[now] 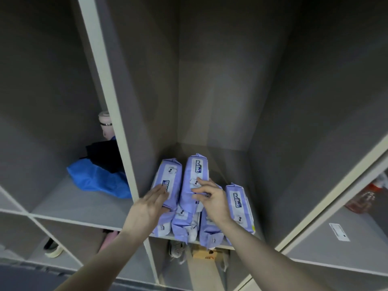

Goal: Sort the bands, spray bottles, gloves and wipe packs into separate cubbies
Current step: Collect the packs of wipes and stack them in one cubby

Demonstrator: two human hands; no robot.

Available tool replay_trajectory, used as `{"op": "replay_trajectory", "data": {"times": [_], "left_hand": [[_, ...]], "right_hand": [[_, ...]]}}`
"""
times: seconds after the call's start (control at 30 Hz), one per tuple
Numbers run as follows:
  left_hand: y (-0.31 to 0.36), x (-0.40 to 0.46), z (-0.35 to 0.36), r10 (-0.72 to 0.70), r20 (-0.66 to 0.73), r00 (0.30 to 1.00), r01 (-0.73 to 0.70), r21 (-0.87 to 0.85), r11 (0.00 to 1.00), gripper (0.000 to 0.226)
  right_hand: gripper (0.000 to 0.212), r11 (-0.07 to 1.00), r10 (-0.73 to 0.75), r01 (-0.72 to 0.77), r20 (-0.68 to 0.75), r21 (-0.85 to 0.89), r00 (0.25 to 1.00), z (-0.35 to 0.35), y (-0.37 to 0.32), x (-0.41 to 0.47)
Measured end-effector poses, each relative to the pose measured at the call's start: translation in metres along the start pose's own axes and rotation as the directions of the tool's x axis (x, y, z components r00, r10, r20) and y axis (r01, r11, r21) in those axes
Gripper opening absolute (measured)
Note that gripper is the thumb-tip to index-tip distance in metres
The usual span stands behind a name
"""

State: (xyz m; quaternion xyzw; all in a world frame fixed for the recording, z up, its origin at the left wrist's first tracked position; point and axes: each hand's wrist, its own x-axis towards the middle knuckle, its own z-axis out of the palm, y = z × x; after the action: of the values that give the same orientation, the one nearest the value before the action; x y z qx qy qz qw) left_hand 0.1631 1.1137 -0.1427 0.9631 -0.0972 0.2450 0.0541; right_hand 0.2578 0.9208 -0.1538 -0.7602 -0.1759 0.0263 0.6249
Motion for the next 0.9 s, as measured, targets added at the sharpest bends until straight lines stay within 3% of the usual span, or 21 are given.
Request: {"op": "replay_trajectory", "data": {"times": [0.1,0.37,0.67,0.73,0.8,0.87,0.9], "left_hand": [[-0.003,-0.005,0.0,-0.052,-0.014,0.999,0.052,-0.039,0.998,0.059],[-0.003,0.008,-0.014,-0.061,0.069,0.996,0.063,-0.025,0.998,0.038],[0.001,0.014,-0.024,-0.053,0.09,0.995,0.046,0.078,0.996,0.047],[0.006,0.015,-0.023,-0.051,0.077,0.996,0.043,0.104,0.994,0.05],[0.016,0.015,-0.019,-0.075,0.105,0.992,0.054,0.188,0.981,0.07],[0.033,0.017,-0.022,-0.15,0.329,0.932,0.057,0.276,0.96,0.121],[0.04,0.019,-0.018,-0.12,0.413,0.903,-0.015,0.309,0.951,0.125]], "right_hand": [[0.024,0.997,0.053,-0.051,-0.045,0.053,0.998,0.002,-0.008,0.0],[0.021,0.989,0.088,-0.097,-0.089,-0.108,0.992,0.005,-0.02,-0.001],[0.016,0.987,0.135,-0.143,-0.1,-0.076,0.986,0.014,-0.024,-0.04],[0.013,0.988,0.121,-0.125,-0.044,-0.09,0.992,0.011,-0.029,-0.038],[0.016,0.993,0.095,-0.087,0.097,-0.085,0.991,-0.003,-0.031,-0.035],[0.048,0.985,0.099,-0.068,0.194,-0.159,0.976,-0.025,-0.026,-0.036],[0.071,0.958,0.125,-0.07,0.185,-0.279,0.975,-0.038,-0.021,-0.038]]}}
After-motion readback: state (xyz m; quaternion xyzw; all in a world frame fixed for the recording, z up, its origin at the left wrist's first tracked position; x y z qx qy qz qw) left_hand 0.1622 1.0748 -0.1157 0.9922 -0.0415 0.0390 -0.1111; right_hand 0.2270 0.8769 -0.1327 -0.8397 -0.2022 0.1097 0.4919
